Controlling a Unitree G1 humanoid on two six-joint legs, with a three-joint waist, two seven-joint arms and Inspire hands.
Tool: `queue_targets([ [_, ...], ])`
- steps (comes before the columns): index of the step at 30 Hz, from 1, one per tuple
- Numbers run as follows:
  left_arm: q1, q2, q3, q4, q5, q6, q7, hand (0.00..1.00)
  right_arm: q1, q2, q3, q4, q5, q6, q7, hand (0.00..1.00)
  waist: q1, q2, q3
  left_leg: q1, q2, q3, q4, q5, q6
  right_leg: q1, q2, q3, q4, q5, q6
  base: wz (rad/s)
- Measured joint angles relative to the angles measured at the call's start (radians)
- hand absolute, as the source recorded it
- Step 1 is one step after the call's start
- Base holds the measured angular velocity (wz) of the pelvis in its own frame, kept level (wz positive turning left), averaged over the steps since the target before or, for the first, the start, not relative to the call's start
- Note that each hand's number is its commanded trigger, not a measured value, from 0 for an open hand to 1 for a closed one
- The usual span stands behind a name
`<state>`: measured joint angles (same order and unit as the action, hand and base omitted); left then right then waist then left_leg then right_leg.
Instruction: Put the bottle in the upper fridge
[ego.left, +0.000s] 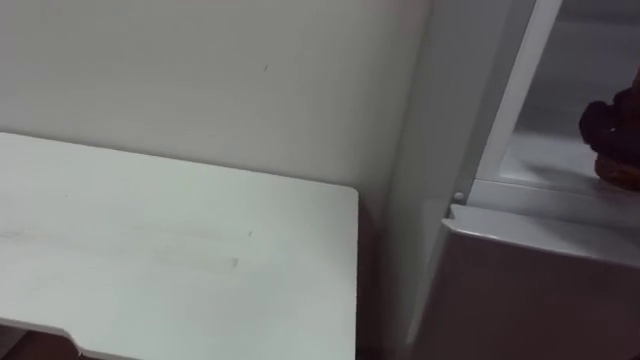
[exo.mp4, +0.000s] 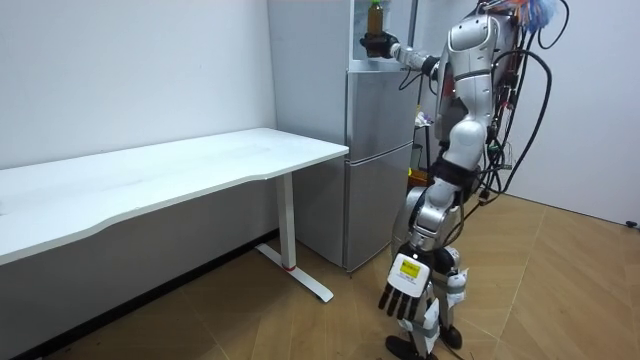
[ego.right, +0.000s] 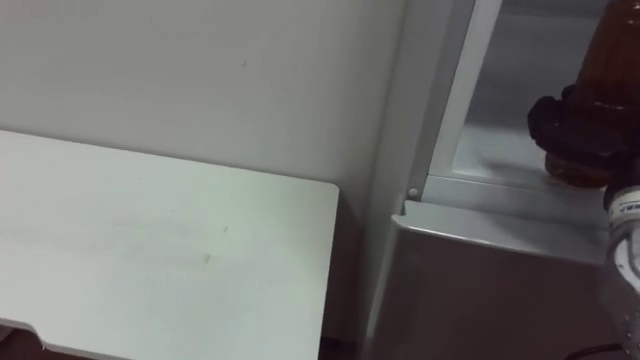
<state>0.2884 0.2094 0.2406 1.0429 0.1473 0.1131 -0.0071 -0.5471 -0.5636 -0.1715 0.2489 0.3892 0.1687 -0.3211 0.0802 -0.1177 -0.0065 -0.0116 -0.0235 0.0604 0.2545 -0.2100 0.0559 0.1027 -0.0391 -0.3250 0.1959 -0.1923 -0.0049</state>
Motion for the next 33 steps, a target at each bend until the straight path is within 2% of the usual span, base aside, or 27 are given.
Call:
queue_targets([
  [4, 0.014, 0.002, 0.0, 0.0, -0.019, 0.011, 0.005, 0.0, -0.027, -0.004, 0.013, 0.019, 0.002, 0.008, 0.005, 1.0, 0.004, 0.008, -0.0041, -0.009, -0.007, -0.022, 0.001, 0.001, 0.002, 0.0, -0.004, -0.027, 0.0, 0.0, 0.0, 0.12],
  [9, 0.049, 0.002, 0.031, 0.0, -0.018, 0.019, 0.005, 0.0, -0.034, -0.007, 0.034, 0.033, 0.002, 0.008, 0.002, 1.0, 0.019, 0.011, -0.0051, -0.013, -0.01, -0.046, 0.006, 0.002, 0.003, 0.009, -0.01, -0.051, 0.0, 0.0, 0.001, 0.17],
  [15, 0.084, 0.002, 0.033, -0.016, -0.037, 0.04, 0.005, 0.0, -0.074, -0.032, 0.051, 0.124, 0.044, 0.007, -0.003, 1.0, 0.039, 0.014, -0.0049, -0.01, -0.016, -0.071, 0.007, 0.004, 0.003, 0.025, -0.013, -0.078, -0.002, -0.004, 0.007, 0.17],
  [19, 0.1, 0.003, 0.033, -0.034, -0.049, 0.048, 0.012, 0.0, -0.076, -0.083, 0.092, 0.139, 0.062, 0.005, -0.003, 1.0, 0.048, 0.011, -0.0013, -0.016, -0.024, -0.083, 0.006, 0.01, 0.003, 0.027, -0.012, -0.088, -0.011, -0.007, 0.012, 0.09],
  [25, 0.106, 0.012, 0.033, -0.043, -0.061, 0.055, 0.026, 0.0, -0.076, -0.109, 0.093, 0.192, 0.078, -0.005, -0.005, 1.0, 0.065, 0.007, -0.0006, -0.031, -0.026, -0.092, 0.019, 0.01, 0.003, 0.022, -0.011, -0.094, -0.011, -0.007, 0.012, 0.04],
  [26, 0.107, 0.012, 0.033, -0.043, -0.061, 0.058, 0.026, 0.0, -0.076, -0.109, 0.093, 0.198, 0.077, -0.007, -0.005, 0.82, 0.066, 0.006, -0.0013, -0.031, -0.026, -0.092, 0.019, 0.01, 0.003, 0.022, -0.011, -0.094, -0.011, -0.007, 0.012, 0.0],
  [27, 0.108, 0.012, 0.033, -0.043, -0.061, 0.062, 0.026, 0.0, -0.076, -0.109, 0.093, 0.209, 0.077, -0.008, -0.006, 0.53, 0.069, 0.003, -0.0035, -0.033, -0.026, -0.094, 0.02, 0.01, 0.003, 0.022, -0.011, -0.095, -0.011, -0.007, 0.012, 0.04],
  [28, 0.109, 0.012, 0.033, -0.043, -0.068, 0.069, 0.025, 0.0, -0.076, -0.109, 0.093, 0.215, 0.077, -0.008, -0.006, 0.17, 0.071, 0.001, -0.0043, -0.035, -0.026, -0.096, 0.021, 0.01, 0.003, 0.022, -0.011, -0.095, -0.011, -0.007, 0.012, 0.05],
  [29, 0.109, 0.012, 0.033, -0.043, -0.074, 0.073, 0.025, 0.0, -0.076, -0.109, 0.093, 0.22, 0.078, -0.01, -0.006, 0.0, 0.069, 0.001, -0.0045, -0.036, -0.026, -0.098, 0.022, 0.01, 0.003, 0.022, -0.011, -0.096, -0.011, -0.007, 0.012, 0.1],
  [31, 0.109, 0.012, 0.033, -0.047, -0.078, 0.088, 0.025, 0.0, -0.082, -0.109, 0.091, 0.261, 0.083, -0.038, -0.003, 0.0, 0.068, 0.003, -0.0049, -0.046, -0.027, -0.106, 0.039, 0.009, 0.003, 0.023, -0.009, -0.093, -0.01, -0.007, 0.012, 0.12],
  [33, 0.11, 0.012, 0.033, -0.051, -0.077, 0.093, 0.028, 0.0, -0.095, -0.109, 0.09, 0.302, 0.088, -0.049, 0.002, 0.0, 0.07, 0.007, -0.0039, -0.051, -0.027, -0.11, 0.047, 0.009, 0.003, 0.023, -0.008, -0.093, -0.01, -0.007, 0.012, 0.09],
])
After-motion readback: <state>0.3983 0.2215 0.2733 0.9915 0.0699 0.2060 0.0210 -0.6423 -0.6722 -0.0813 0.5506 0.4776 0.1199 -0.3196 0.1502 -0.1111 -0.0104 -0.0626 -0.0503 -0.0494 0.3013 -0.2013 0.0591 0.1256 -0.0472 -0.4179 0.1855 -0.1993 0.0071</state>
